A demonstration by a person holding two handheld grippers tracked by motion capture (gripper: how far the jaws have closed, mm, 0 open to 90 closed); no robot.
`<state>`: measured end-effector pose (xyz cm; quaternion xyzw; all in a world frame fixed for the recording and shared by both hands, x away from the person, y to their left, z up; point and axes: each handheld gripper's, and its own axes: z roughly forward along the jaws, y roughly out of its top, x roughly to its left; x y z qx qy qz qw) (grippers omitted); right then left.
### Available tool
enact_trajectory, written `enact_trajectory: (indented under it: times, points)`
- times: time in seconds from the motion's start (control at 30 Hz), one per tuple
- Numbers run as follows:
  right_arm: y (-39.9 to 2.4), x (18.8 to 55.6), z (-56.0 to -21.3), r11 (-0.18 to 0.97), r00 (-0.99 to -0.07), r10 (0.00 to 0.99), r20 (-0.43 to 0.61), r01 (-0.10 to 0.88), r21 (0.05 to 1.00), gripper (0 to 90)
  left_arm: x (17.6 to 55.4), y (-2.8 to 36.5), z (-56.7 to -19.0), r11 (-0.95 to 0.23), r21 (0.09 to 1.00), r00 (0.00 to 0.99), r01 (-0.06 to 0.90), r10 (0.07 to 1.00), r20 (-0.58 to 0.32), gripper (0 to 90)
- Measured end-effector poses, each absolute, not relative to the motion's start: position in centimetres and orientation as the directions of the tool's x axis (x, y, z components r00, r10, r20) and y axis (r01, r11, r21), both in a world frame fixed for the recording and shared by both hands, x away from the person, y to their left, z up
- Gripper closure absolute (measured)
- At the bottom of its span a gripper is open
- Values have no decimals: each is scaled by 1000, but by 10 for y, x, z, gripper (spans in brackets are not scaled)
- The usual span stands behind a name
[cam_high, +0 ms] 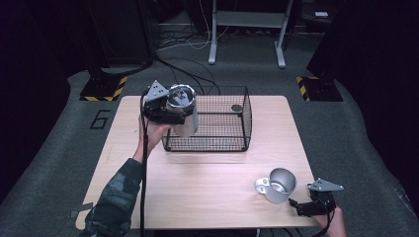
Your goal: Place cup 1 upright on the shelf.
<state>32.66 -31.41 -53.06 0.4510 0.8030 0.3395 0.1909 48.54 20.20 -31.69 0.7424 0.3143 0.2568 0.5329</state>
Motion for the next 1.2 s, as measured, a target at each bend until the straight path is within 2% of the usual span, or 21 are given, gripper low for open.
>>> enact_trajectory:
  times: [0.63, 1.2]
  points:
    - [-314, 326, -531, 361, -519, 855, 2, 597, 717, 0, 532, 189, -337, -234, 934, 600, 271, 799, 26, 38]
    - [-314, 327, -531, 363, -521, 854, -1, 594, 718, 0, 551, 179, -368, -228, 921, 534, 315, 845, 26, 37]
